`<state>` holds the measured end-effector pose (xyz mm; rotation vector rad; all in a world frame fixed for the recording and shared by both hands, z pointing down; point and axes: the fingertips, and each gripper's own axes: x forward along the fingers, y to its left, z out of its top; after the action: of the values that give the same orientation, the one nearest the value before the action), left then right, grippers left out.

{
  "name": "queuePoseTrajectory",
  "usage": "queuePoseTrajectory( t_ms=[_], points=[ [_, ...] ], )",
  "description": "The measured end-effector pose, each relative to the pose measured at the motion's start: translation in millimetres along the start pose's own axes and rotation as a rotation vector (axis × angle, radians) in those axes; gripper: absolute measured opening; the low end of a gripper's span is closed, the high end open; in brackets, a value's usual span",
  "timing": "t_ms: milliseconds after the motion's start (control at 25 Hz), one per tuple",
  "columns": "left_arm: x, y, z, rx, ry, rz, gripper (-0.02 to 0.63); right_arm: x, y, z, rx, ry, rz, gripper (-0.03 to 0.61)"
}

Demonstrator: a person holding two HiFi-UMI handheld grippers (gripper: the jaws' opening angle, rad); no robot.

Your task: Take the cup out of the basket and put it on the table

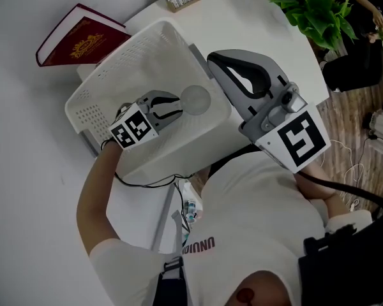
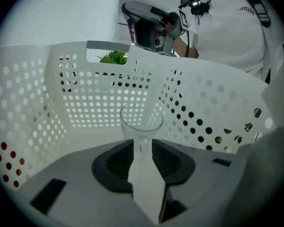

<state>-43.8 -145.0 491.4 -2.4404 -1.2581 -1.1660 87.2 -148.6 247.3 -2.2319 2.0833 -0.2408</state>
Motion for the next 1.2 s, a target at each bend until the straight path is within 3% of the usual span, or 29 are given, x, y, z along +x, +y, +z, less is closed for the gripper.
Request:
queuePoseTrajectory(
  t_ms=[160, 400, 800, 1200],
  points=[
    [7, 2, -3, 0.027, 0.01, 0.001, 0.127, -3, 0, -3, -0.009, 0.019, -0.006, 0.018],
    [15, 1, -6, 0.006, -0.012, -0.007, 0.127, -10, -2, -17, -0.044, 0.088, -0.003, 0.018],
    [16, 2, -9, -0.022, -0.042, 0.01, 0.073, -11, -8, -23, -0.03, 0.099, -0.037, 0.017],
    [17, -2, -8, 0.013, -0.03, 0.02, 0.048, -10, -16, -28, -0.017, 0.108, -0.06, 0.017]
  ],
)
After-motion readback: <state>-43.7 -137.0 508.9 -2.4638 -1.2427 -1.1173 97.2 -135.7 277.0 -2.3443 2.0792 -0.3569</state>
